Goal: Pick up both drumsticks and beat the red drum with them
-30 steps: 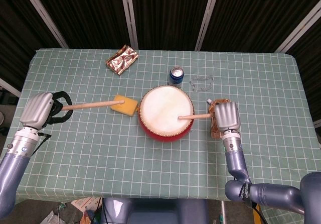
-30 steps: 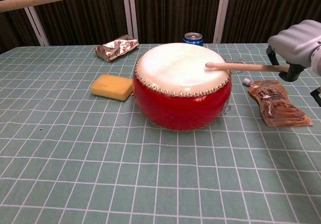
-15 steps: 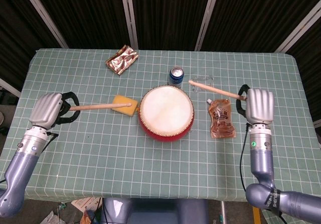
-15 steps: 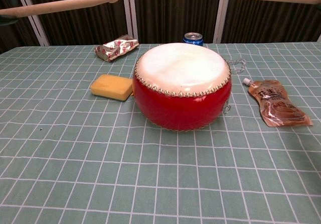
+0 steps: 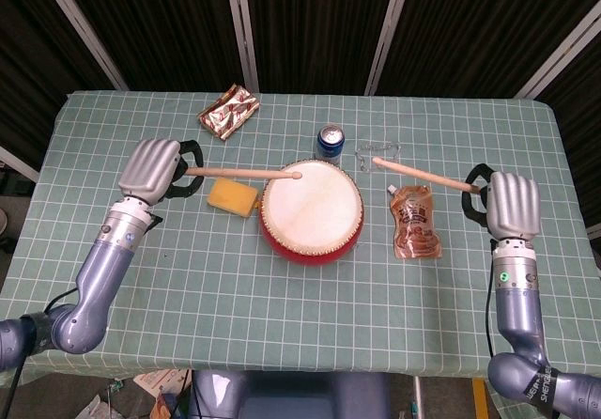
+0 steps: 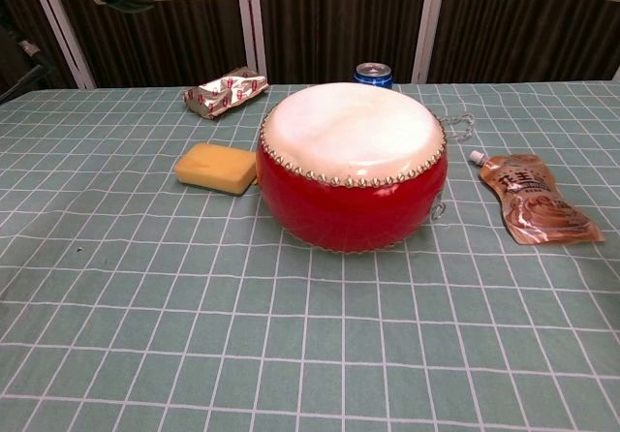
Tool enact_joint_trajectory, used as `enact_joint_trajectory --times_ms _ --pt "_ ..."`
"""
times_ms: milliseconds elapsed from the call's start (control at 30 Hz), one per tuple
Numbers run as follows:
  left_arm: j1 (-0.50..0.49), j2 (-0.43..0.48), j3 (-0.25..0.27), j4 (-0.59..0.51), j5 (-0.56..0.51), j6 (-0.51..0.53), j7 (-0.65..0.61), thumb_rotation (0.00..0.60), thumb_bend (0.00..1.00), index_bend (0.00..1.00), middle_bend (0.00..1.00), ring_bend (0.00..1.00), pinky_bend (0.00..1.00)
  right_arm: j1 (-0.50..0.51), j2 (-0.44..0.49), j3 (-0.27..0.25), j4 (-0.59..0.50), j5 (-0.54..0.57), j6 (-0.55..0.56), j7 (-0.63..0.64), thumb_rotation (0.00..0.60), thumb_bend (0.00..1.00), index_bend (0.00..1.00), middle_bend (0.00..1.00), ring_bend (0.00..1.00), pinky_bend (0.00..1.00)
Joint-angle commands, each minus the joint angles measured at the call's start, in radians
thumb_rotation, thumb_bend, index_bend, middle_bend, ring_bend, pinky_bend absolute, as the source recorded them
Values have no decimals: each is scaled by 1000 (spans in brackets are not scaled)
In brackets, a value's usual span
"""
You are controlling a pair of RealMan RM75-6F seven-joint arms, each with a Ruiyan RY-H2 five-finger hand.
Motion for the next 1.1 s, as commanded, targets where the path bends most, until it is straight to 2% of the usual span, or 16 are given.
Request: enact_joint_trajectory --times_ms 33,167,300,367,467,533,567,667,767,900,967,1100 --pt "-78 -68 -3 59 -71 -28 66 600 507 791 1000 1000 1000 -8 9 8 10 3 -10 19 600 600 929 1000 1000 1000" --pt "-147 -150 17 128 -125 -41 129 600 507 791 1000 1000 1000 -14 15 14 24 10 -27 38 600 600 929 1000 1000 1000" --pt "-222 -241 99 236 -205 -74 270 600 511 791 1000 1000 1000 -21 15 15 41 18 -43 54 600 599 929 1000 1000 1000" --pt "-268 -273 158 286 -303 -95 392 600 515 793 1000 1000 1000 -25 18 14 47 20 -51 62 600 600 929 1000 1000 1000" --pt "-362 -280 229 299 -541 -89 624 600 521 797 1000 1000 1000 -33 24 13 57 18 -59 75 600 600 929 1000 1000 1000" --pt "-409 -277 230 290 -651 -56 708 600 522 798 1000 1000 1000 -38 29 13 62 16 -63 83 600 600 929 1000 1000 1000" --pt "-418 -273 216 287 -669 -42 709 600 522 798 1000 1000 1000 -41 31 14 64 15 -64 87 600 600 929 1000 1000 1000" --pt "-397 -257 144 275 -604 -13 592 600 522 797 1000 1000 1000 -45 34 18 67 12 -65 98 600 600 929 1000 1000 1000" --pt "-327 -259 63 251 -379 42 352 600 522 797 1000 1000 1000 -48 30 18 66 3 -62 104 600 600 929 1000 1000 1000" --pt "-251 -237 1 188 -119 125 121 600 522 797 1000 1000 1000 -48 22 14 45 -33 -38 88 600 600 929 1000 1000 1000" --pt "-227 -216 -2 169 -63 141 82 600 522 797 1000 1000 1000 -49 24 17 36 -43 -27 83 600 600 929 1000 1000 1000" --pt "-184 -170 -27 129 -27 161 17 600 522 797 1000 1000 1000 -51 36 18 13 -85 -22 91 600 600 929 1000 1000 1000"
